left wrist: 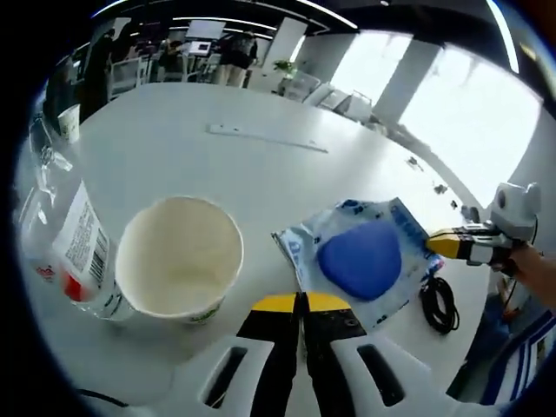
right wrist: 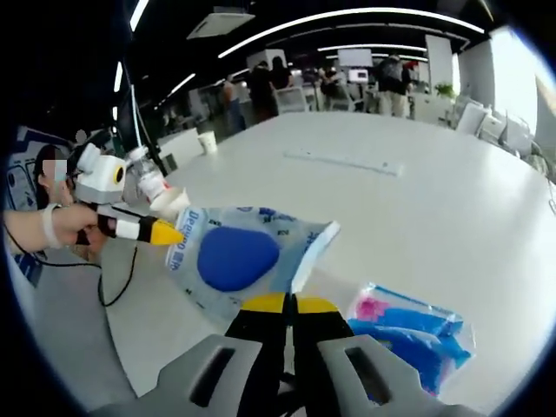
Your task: Arrange the tabletop items into an orderly group along one side of the table until the central work area is clear of visible clutter.
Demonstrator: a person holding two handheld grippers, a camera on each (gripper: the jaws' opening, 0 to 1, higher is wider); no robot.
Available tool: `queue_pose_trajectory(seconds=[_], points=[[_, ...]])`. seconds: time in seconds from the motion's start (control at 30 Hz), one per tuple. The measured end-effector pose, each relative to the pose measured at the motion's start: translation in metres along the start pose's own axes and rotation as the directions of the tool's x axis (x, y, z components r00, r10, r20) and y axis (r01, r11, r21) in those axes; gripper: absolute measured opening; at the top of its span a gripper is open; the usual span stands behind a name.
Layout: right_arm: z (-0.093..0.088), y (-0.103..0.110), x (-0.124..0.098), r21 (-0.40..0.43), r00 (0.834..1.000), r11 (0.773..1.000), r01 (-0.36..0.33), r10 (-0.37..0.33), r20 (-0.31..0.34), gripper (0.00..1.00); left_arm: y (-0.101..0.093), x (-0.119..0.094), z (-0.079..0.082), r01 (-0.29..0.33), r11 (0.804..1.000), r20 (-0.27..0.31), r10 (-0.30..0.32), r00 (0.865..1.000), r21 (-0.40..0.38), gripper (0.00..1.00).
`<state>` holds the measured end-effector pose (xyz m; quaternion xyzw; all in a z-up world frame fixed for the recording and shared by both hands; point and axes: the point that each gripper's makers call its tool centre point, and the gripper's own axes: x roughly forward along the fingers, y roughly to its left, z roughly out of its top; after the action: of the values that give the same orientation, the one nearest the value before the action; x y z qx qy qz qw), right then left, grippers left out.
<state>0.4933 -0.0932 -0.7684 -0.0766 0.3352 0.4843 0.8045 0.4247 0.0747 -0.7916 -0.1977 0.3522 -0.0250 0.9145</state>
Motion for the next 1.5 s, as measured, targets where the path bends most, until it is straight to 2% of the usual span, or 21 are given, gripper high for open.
queue_pose_trajectory(seconds=[0.67,1.5], points=[[-0.03,0.002,-0.001,0.065,1.0,0.998,0.008,-0.007,-0.017,0.0,-0.001,0.005,0.0,-0.015,1.0,0.013,0.015,1.0,0.023,0.0],[-0.037,0.001,0.009,0.081,0.999,0.997,0.01,-0.008,-0.033,0.0,0.005,0.012,-0.002,-0.029,1.0,0.019,0.029,0.999,0.004,0.0]])
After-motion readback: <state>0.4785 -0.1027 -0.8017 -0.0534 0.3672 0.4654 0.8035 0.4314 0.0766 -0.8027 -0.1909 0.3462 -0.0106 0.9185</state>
